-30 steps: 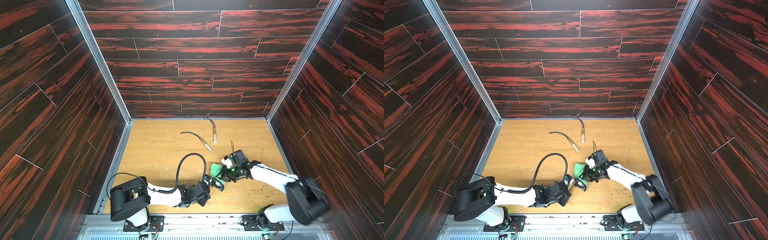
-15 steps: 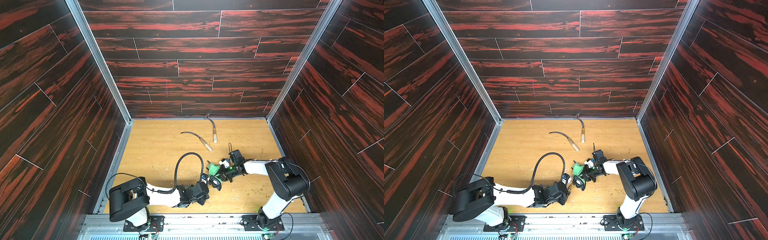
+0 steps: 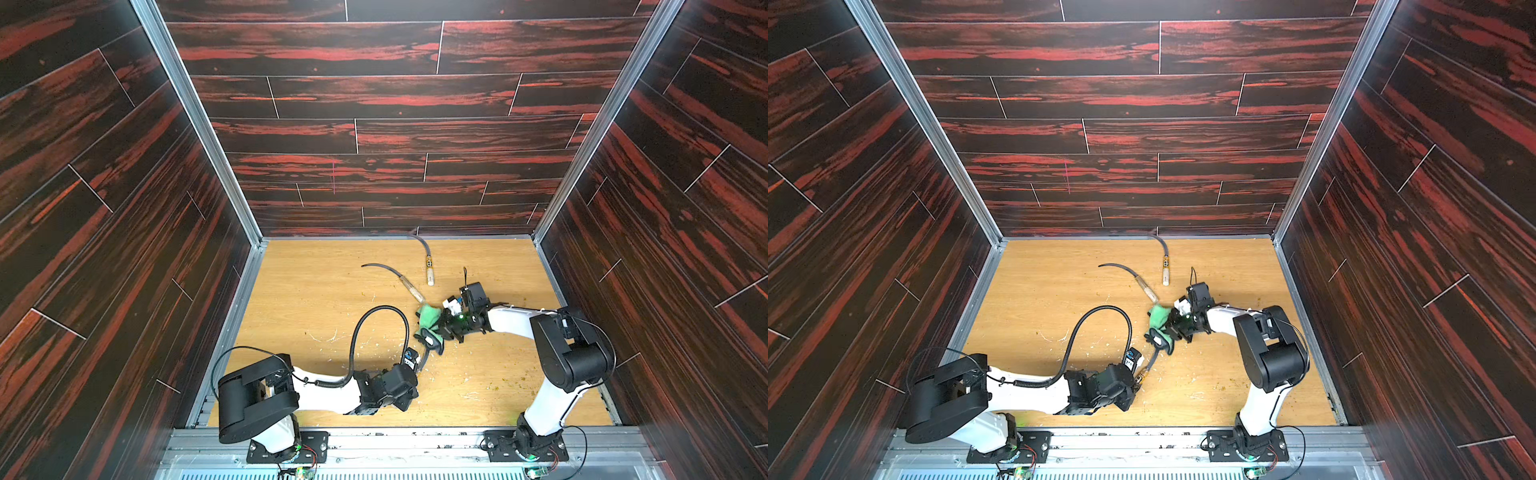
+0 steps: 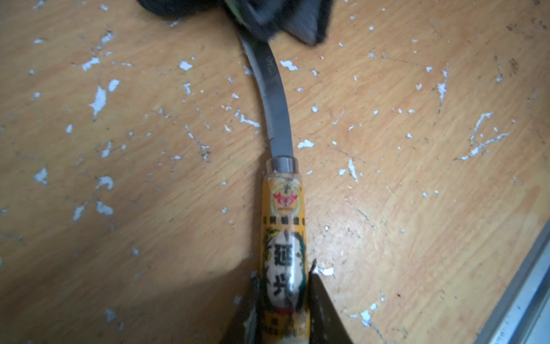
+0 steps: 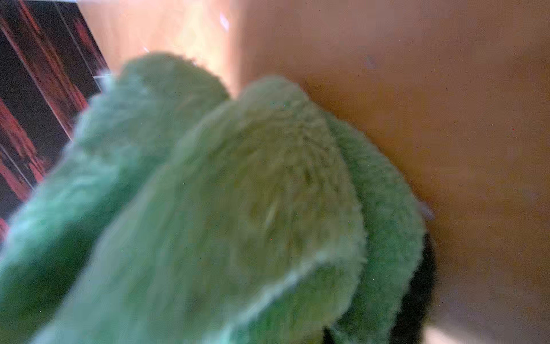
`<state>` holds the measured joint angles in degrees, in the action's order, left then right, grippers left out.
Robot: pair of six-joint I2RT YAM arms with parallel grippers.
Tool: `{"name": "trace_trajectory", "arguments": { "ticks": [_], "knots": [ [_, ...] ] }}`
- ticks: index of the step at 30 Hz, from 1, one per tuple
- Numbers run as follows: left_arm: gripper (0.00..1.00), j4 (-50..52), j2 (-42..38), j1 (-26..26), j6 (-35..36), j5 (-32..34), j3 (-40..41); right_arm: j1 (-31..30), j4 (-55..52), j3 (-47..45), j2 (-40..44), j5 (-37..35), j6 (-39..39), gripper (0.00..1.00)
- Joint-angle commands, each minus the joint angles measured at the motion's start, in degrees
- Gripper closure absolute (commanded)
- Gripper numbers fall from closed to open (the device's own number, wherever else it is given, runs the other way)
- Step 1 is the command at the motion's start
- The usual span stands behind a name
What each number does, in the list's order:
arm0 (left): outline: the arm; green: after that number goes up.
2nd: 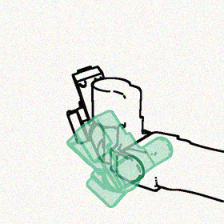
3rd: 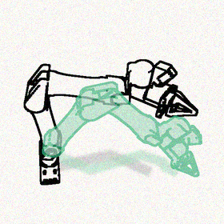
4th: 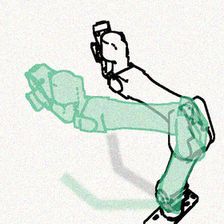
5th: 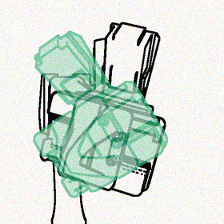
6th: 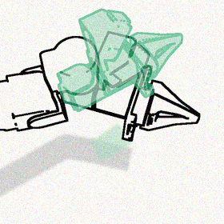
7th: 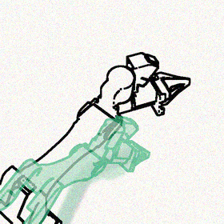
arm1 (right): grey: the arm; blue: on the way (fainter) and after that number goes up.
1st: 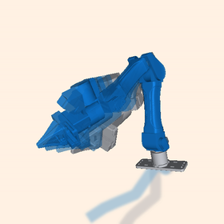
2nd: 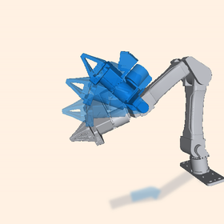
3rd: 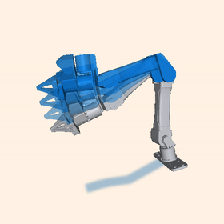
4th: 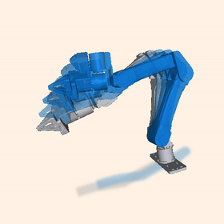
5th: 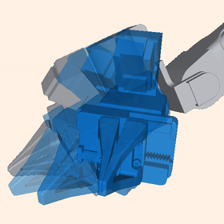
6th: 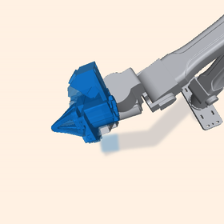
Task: Wipe small sickles with rags
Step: Wipe the small sickle.
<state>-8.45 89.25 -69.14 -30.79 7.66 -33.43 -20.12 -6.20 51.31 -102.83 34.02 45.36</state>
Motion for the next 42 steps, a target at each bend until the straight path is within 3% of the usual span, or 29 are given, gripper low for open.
{"name": "trace_trajectory", "arguments": {
  "ticks": [1,9,17,21,25,37,40,42],
  "knots": [
    [1.0,6.77,1.22,-1.73,2.94,-7.65,1.4,0.22,0.48,3.09,-2.98,-2.39,0.02,1.0],
    [1.0,9.24,1.82,-1.85,3.01,-6.95,-0.19,1.29,-1.59,6.72,-1.92,-1.6,-1.57,1.0],
    [1.0,13.53,4.32,-1.79,1.06,-4.46,-3.86,2.45,-10.91,6.33,11.01,-5.31,-7.36,1.0],
    [0.84,15.67,5.77,-1.76,0.38,-4.56,-6.45,2.96,-15.99,5.73,18.26,-7.33,-9.81,1.0],
    [0.75,19.14,7.83,-1.78,0.72,-4.72,-9.8,3.91,-20.4,5.49,24.62,-9.59,-11.67,1.0],
    [0.64,30.07,14.28,-1.78,2.25,-4.66,-18.87,9.51,-27.41,4.15,34.98,-10.99,-15.52,1.0],
    [0.7,31.4,15.45,-1.68,2.29,-4.58,-20.2,10.76,-27.95,3.93,36.05,-10.69,-16.18,1.0],
    [0.88,32.36,15.94,-1.57,2.38,-4.59,-21.03,11.23,-28.5,3.97,36.85,-10.67,-16.82,1.0]
  ]
}}
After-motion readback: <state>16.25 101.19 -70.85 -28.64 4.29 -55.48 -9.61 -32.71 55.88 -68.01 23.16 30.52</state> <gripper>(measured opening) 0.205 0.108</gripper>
